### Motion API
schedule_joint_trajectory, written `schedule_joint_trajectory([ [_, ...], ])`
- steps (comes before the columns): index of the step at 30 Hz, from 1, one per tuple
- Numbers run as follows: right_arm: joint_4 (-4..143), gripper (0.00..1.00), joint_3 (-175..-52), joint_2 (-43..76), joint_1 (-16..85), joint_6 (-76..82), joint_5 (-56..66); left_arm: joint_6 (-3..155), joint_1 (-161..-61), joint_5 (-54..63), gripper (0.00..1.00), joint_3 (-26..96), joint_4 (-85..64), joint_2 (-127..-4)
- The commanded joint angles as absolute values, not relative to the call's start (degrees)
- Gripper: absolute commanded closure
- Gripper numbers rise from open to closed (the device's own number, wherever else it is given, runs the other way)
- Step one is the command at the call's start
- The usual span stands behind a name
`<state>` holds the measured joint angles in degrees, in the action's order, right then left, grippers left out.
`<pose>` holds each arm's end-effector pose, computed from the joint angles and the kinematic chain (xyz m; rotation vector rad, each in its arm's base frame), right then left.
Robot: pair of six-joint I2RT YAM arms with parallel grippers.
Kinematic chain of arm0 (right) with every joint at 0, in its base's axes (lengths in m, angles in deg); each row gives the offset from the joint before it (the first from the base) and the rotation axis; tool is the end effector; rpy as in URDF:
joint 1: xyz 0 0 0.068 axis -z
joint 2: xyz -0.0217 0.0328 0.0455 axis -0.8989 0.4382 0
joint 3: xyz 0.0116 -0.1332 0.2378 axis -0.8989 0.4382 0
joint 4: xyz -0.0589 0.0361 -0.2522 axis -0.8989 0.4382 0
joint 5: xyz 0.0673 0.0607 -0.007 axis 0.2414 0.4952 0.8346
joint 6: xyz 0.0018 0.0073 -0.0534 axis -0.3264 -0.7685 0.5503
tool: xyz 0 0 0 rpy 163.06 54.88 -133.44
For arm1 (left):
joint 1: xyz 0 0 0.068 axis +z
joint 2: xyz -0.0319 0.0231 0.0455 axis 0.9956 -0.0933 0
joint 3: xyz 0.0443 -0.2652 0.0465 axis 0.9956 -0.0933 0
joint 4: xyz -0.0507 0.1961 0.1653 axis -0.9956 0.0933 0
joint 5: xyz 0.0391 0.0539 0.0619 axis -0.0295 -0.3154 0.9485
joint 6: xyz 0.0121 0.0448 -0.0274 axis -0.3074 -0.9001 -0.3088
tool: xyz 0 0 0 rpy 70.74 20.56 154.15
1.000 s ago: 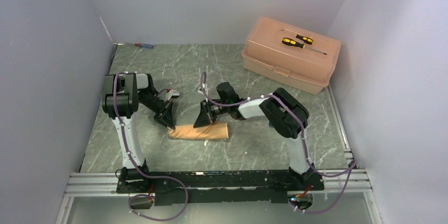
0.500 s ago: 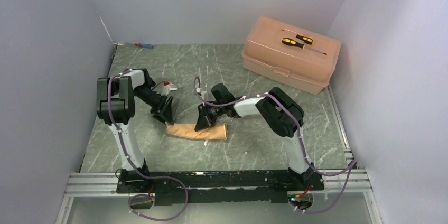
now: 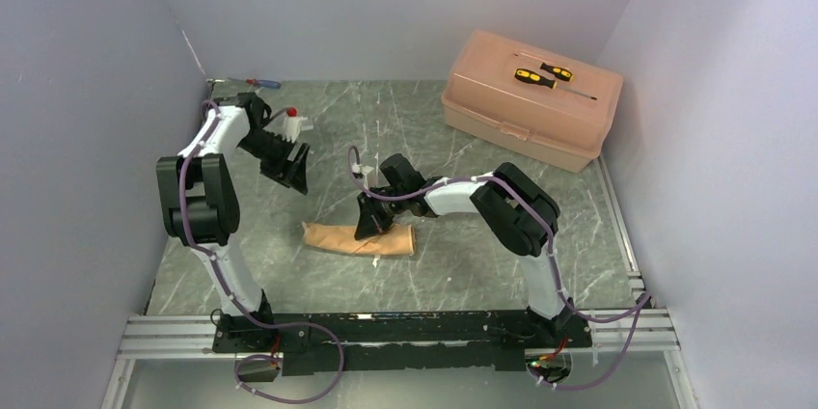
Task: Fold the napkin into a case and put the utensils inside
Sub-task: Smooth out the smaller rectangle-folded napkin at the center of the board.
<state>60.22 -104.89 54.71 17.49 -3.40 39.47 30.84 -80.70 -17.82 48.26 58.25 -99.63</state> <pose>0.2708 0.3201 0.1189 -1.0895 2.2389 1.3434 0.3558 0.0063 0.2118 0.7241 2.8009 -0.7606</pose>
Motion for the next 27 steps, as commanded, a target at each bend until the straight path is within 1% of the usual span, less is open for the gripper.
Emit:
schedule_joint_trajectory([
  [1, 62.8, 1.00, -103.1, 55.7, 17.3, -1.0, 31.7, 30.8, -81.7, -30.2, 0.30, 51.9, 64.5, -95.2],
  [3, 61.9, 1.00, -103.2, 55.6, 17.3, -1.7, 32.8, 28.9, -82.2, -38.4, 0.39, 49.9, 67.9, -95.0],
  [5, 60.9, 1.00, -103.1, 55.4, 17.3, -2.7, 34.6, 25.8, -83.4, -43.1, 0.51, 46.3, 71.0, -95.9],
  [7, 58.7, 1.00, -102.3, 54.8, 17.3, -3.8, 36.0, 21.6, -84.3, -45.1, 0.60, 41.9, 73.0, -96.9],
  [9, 57.2, 1.00, -102.0, 54.4, 17.4, -4.9, 36.9, 17.5, -84.4, -45.9, 0.66, 38.2, 73.7, -97.7],
  [11, 57.0, 1.00, -102.0, 54.2, 17.4, -5.4, 37.2, 14.7, -84.4, -45.5, 0.74, 36.7, 75.4, -99.3],
  [14, 56.7, 1.00, -102.0, 54.0, 17.3, -5.6, 37.3, 12.8, -84.4, -43.3, 0.79, 37.0, 76.1, -101.3],
  [18, 56.8, 1.00, -101.9, 54.1, 17.4, -5.7, 37.2, 13.8, -85.9, -36.9, 0.83, 36.3, 70.8, -101.6],
  [23, 56.6, 1.00, -101.5, 53.8, 17.6, -6.1, 37.1, 18.2, -86.2, -27.3, 0.85, 35.0, 60.9, -102.2],
  [27, 56.5, 1.00, -101.6, 53.7, 17.6, -6.3, 37.2, 19.8, -86.4, -22.4, 0.87, 35.1, 56.7, -104.6],
])
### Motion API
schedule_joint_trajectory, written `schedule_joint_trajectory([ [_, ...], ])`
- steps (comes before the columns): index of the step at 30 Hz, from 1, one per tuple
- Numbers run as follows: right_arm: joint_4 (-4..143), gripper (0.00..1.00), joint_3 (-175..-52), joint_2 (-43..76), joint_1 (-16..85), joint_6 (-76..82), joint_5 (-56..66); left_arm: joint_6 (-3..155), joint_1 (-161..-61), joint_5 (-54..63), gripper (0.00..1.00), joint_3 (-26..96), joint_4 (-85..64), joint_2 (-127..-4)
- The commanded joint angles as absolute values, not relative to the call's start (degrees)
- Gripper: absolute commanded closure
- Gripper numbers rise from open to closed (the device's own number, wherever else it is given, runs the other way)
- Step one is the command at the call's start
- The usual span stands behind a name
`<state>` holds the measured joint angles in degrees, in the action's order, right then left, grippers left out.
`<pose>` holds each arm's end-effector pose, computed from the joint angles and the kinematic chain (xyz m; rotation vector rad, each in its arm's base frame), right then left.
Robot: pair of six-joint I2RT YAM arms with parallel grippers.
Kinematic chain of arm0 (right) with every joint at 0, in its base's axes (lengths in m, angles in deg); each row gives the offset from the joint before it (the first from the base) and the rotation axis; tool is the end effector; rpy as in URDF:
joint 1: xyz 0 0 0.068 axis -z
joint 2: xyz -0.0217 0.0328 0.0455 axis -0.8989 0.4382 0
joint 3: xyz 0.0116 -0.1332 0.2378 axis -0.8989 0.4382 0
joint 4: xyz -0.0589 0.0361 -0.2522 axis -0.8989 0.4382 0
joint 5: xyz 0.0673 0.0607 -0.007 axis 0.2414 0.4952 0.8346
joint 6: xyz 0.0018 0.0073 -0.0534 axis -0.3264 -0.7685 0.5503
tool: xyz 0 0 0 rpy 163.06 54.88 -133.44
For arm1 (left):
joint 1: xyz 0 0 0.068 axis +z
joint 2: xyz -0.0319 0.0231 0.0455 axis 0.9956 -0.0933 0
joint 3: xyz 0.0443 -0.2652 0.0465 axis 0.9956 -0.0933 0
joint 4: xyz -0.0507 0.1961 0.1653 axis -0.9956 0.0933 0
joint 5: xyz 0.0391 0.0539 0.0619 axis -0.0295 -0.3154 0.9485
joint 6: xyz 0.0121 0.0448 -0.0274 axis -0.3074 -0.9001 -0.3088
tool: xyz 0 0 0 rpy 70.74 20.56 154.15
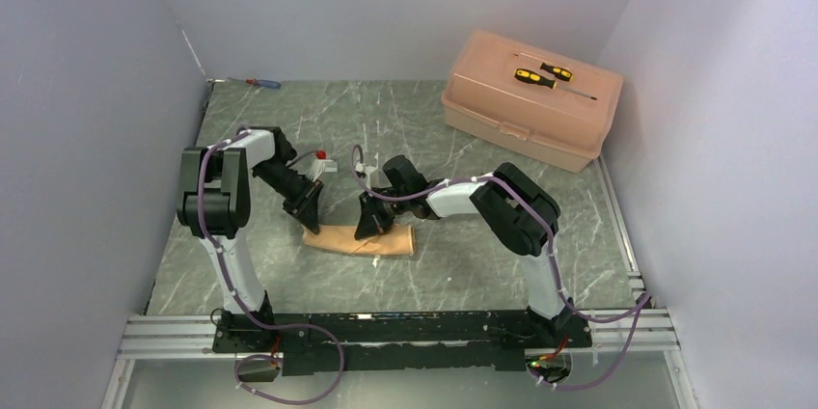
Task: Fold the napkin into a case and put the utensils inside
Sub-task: Smooth out the smaller rectangle-folded napkin at the center of the board.
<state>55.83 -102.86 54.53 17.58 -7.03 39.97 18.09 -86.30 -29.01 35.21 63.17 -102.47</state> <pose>0.2691 0.3177 0.1164 -1.0335 2.2385 1.3846 0.3093 -0.0327 0.1522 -0.9488 -2.6666 1.2059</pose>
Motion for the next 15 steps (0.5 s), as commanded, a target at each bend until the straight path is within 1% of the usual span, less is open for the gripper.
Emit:
schedule_joint_trajectory([
  [1, 56.5, 1.00, -101.6, 53.7, 17.6, -6.3, 37.2, 19.7, -86.4, -21.5, 0.88, 34.9, 56.1, -104.9],
  [8, 55.6, 1.00, -101.9, 53.3, 17.9, -7.2, 38.4, 19.0, -87.3, -15.6, 0.89, 29.5, 48.8, -103.5],
  [13, 57.9, 1.00, -104.1, 50.0, 18.3, -6.4, 39.0, 19.9, -88.3, -15.9, 0.88, 27.5, 46.6, -102.9],
  [15, 59.3, 0.96, -104.9, 47.4, 19.1, -5.8, 38.4, 20.2, -88.3, -16.2, 0.88, 27.5, 46.5, -102.9],
])
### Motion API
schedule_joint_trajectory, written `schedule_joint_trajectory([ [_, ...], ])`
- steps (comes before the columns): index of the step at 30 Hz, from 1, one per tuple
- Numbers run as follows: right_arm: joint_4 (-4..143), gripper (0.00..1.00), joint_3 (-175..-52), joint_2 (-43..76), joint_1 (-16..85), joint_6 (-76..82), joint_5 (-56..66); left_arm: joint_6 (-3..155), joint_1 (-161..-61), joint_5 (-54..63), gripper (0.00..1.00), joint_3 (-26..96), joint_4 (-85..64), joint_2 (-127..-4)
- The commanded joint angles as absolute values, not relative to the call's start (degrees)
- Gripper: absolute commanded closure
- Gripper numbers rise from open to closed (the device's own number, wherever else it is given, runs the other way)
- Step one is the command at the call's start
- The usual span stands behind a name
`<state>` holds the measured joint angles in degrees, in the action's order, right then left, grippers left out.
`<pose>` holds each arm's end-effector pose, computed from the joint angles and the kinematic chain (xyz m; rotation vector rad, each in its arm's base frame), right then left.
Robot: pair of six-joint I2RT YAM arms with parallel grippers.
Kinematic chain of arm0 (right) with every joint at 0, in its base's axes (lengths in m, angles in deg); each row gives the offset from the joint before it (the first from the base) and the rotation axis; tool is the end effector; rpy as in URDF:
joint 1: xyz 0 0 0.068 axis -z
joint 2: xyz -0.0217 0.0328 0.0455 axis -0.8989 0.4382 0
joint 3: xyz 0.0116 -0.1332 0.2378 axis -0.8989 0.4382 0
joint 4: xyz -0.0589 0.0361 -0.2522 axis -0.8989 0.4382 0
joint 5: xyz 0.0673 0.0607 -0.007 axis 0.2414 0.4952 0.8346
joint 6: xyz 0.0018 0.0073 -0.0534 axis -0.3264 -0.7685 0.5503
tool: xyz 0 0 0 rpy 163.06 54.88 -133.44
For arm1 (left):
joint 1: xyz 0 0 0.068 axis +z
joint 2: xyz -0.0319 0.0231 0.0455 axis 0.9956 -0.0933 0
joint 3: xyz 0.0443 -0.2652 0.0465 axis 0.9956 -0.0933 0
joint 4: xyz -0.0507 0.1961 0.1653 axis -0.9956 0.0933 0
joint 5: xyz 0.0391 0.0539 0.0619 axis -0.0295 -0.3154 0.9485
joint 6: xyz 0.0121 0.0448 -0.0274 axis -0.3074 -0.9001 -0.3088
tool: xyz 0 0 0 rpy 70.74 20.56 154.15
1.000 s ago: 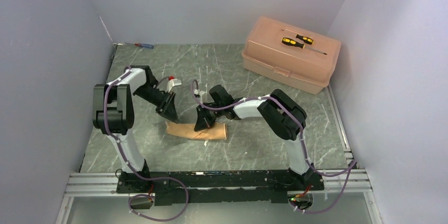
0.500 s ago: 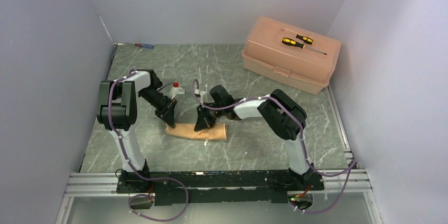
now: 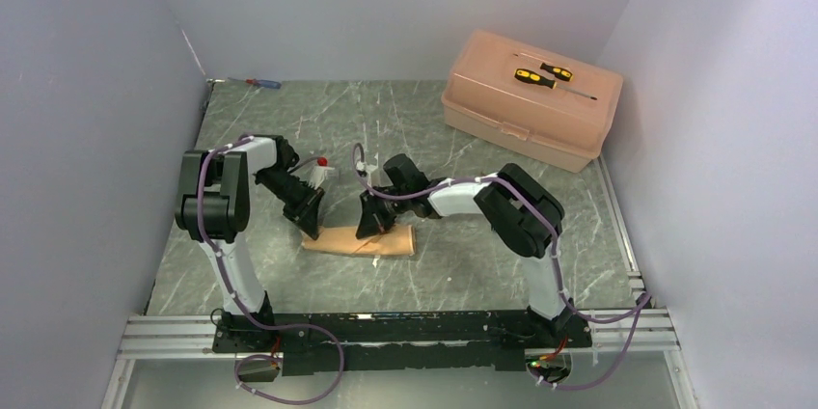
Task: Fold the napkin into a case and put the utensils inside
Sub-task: Smooth out the smaller rectangle-folded napkin at the center of the board.
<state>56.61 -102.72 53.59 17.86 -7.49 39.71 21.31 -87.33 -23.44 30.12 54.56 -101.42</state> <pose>0.2697 0.3152 0.1212 -1.0168 2.2468 1.3808 0.3028 -0.0353 0.1336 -0.9856 -2.7280 1.0432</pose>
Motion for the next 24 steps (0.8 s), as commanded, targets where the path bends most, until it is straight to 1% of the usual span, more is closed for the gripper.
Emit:
schedule_joint_trajectory([
  [1, 60.1, 0.92, -105.0, 46.0, 19.5, -5.5, 37.9, 20.3, -88.3, -16.4, 0.87, 27.4, 46.3, -102.6],
  [4, 62.7, 0.78, -105.5, 41.7, 21.5, -4.8, 37.0, 20.7, -88.3, -17.4, 0.86, 27.9, 46.8, -101.8],
  [8, 68.4, 0.77, -104.7, 33.7, 24.8, -1.9, 30.8, 21.1, -88.3, -17.6, 0.83, 28.3, 47.3, -101.3],
  [10, 72.4, 0.73, -102.9, 29.1, 26.2, -0.1, 21.7, 21.6, -88.3, -17.5, 0.79, 28.4, 47.3, -100.6],
  [12, 75.2, 0.69, -101.4, 25.0, 27.6, 1.4, 14.2, 22.3, -88.3, -17.8, 0.70, 28.9, 47.6, -99.3],
  [14, 77.3, 0.66, -99.7, 22.0, 29.8, 1.5, 11.4, 23.1, -88.3, -18.4, 0.62, 30.0, 48.3, -98.0],
  [17, 81.0, 0.65, -98.4, 19.3, 32.7, 1.7, 6.8, 23.9, -88.2, -19.5, 0.38, 33.0, 50.7, -96.8],
  [18, 82.2, 0.64, -98.0, 18.5, 33.1, 1.9, 4.3, 24.1, -88.2, -20.1, 0.25, 33.8, 51.4, -96.5],
  [19, 83.8, 0.64, -97.6, 18.2, 33.5, 2.1, 2.2, 24.3, -88.2, -20.5, 0.07, 34.6, 52.8, -96.4],
  [20, 84.6, 0.64, -97.1, 18.0, 34.0, 2.3, 0.1, 24.7, -88.2, -21.1, 0.05, 35.2, 53.6, -96.2],
  [24, 86.6, 0.62, -95.0, 17.6, 36.1, 1.9, -9.6, 25.7, -88.2, -22.8, 0.05, 36.8, 56.0, -94.9],
])
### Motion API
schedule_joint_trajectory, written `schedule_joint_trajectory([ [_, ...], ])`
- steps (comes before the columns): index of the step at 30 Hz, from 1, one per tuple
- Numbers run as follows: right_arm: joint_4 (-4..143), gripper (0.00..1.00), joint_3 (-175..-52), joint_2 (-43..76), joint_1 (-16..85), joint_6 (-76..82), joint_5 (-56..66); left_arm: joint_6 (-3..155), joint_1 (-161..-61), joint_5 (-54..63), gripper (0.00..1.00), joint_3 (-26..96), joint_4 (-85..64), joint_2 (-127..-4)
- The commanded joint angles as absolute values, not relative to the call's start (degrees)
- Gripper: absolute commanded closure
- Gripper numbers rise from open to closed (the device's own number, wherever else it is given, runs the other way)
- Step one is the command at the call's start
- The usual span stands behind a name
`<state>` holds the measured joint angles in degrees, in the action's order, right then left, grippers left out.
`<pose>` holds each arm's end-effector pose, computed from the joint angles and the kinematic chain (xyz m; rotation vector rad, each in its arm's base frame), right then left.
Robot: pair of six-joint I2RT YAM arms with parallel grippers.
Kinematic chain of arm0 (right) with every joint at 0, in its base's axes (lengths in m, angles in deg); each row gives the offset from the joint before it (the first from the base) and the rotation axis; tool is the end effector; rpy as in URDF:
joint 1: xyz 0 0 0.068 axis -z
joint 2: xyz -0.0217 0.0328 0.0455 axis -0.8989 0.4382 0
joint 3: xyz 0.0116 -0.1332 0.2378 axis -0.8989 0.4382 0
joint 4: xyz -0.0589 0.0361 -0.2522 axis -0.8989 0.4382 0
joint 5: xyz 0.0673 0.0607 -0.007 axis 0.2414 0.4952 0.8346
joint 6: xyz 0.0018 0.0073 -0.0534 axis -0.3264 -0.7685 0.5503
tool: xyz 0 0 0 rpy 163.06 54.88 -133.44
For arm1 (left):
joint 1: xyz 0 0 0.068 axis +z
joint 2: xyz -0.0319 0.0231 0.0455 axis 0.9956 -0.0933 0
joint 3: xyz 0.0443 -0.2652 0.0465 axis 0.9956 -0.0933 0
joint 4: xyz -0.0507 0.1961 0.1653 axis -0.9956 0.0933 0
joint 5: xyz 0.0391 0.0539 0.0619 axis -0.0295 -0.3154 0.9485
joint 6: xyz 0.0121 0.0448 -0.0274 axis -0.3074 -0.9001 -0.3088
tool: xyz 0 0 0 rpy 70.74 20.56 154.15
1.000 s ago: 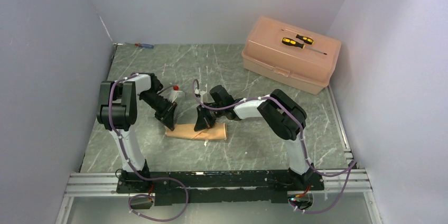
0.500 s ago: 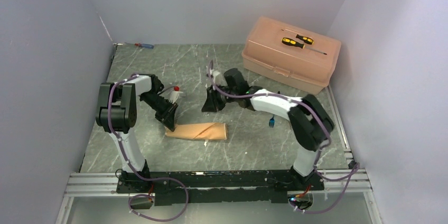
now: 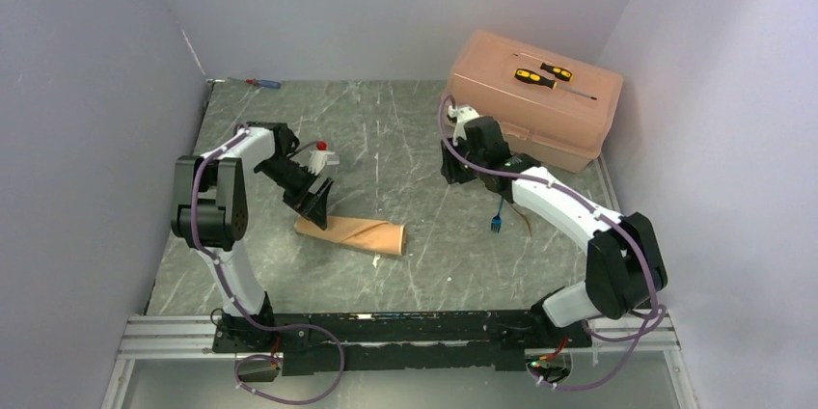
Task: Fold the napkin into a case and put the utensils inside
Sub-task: Smooth out the smaller rectangle-folded napkin at the center of the board, then pick up the fork from the corner of the board.
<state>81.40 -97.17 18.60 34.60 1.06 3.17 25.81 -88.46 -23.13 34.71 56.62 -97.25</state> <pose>0.2804 0.1621 0.2672 -0.4545 2.1954 0.4770 0.3124 -0.0418 0.1716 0.9802 2.7978 -1.0006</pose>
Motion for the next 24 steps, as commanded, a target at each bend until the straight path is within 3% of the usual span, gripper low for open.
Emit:
schedule_joint_trajectory([
  [1, 86.4, 0.61, -94.2, 17.5, 36.8, 1.4, -12.5, 25.9, -88.2, -23.4, 0.05, 37.1, 56.7, -94.4],
  [5, 84.2, 0.57, -90.6, 17.1, 40.2, -1.1, -16.6, 27.2, -88.2, -24.4, 0.05, 39.7, 59.6, -92.3],
  [9, 81.5, 0.66, -88.3, 13.4, 42.0, -3.3, -19.3, 28.4, -88.2, -25.6, 0.05, 43.1, 62.8, -89.0],
  [10, 80.2, 0.63, -87.5, 11.4, 42.0, -3.1, -20.1, 28.8, -88.2, -25.8, 0.05, 44.4, 63.6, -88.1],
  [11, 78.4, 0.15, -86.6, 9.2, 42.1, -3.0, -20.4, 29.6, -88.2, -25.8, 0.05, 45.7, 64.2, -87.3],
  [12, 76.9, 0.02, -85.7, 7.2, 42.5, -3.6, -19.7, 30.1, -88.2, -25.5, 0.05, 47.3, 64.6, -86.7],
  [16, 78.0, 0.00, -88.3, 7.8, 50.8, -7.6, -4.3, 32.0, -87.9, -22.1, 0.05, 56.6, 65.4, -85.7],
  [20, 80.5, 0.00, -90.3, 6.8, 50.0, -3.5, -8.0, 32.5, -86.2, -17.4, 0.05, 65.6, 65.8, -87.0],
  [24, 89.6, 0.01, -92.9, 8.0, 51.1, -7.1, -14.9, 40.5, -85.0, -4.0, 0.05, 64.0, 55.0, -85.6],
])
